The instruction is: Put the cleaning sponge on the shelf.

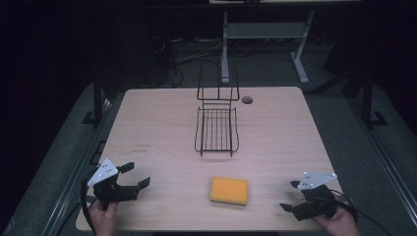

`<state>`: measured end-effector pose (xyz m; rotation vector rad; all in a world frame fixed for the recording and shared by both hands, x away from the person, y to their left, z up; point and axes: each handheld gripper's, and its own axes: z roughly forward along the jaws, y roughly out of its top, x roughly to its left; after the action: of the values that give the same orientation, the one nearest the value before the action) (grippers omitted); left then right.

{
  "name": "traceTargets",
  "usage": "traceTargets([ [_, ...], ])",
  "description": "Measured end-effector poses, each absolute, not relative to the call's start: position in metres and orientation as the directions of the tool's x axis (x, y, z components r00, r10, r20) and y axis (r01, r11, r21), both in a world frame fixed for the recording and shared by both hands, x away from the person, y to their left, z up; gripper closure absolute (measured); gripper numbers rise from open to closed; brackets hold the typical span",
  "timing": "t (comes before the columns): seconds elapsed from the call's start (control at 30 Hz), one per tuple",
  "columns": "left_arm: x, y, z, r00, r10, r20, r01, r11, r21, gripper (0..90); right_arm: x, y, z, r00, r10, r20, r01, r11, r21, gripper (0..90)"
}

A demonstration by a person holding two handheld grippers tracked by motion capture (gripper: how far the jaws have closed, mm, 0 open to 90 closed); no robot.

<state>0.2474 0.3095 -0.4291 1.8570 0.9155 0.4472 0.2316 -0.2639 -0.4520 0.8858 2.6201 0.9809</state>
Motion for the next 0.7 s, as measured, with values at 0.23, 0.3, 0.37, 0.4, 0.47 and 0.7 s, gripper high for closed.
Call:
traceTargets([
  [0.23,0.247,0.31,-0.429,0.645,0.759,-0.087,0.398,-0.237,0.886,13.4,0.232,-0.256,-0.451,-0.815,0.58,0.008,0.447,0.62,0.645,15.8],
  [0.3,0.247,0.31,-0.429,0.645,0.759,-0.084,0.397,-0.239,0.886,13.4,0.232,-0.254,-0.45,-0.818,0.575,0.007,0.444,0.624,0.643,15.8],
  [0.37,0.247,0.31,-0.429,0.647,0.758,-0.08,0.392,-0.241,0.888,13.5,0.232,-0.252,-0.449,-0.822,0.569,0.0,0.437,0.632,0.64,15.8],
  [0.4,0.247,0.31,-0.429,0.647,0.758,-0.079,0.391,-0.242,0.888,13.5,0.232,-0.25,-0.449,-0.826,0.563,-0.002,0.433,0.637,0.637,15.7],
  [0.47,0.246,0.311,-0.429,0.645,0.759,-0.083,0.394,-0.237,0.888,13.4,0.232,-0.248,-0.449,-0.828,0.561,-0.002,0.432,0.639,0.636,15.7],
  [0.7,0.246,0.311,-0.428,0.645,0.76,-0.084,0.394,-0.236,0.888,13.4,0.232,-0.244,-0.45,-0.835,0.55,-0.003,0.428,0.654,0.624,15.7],
])
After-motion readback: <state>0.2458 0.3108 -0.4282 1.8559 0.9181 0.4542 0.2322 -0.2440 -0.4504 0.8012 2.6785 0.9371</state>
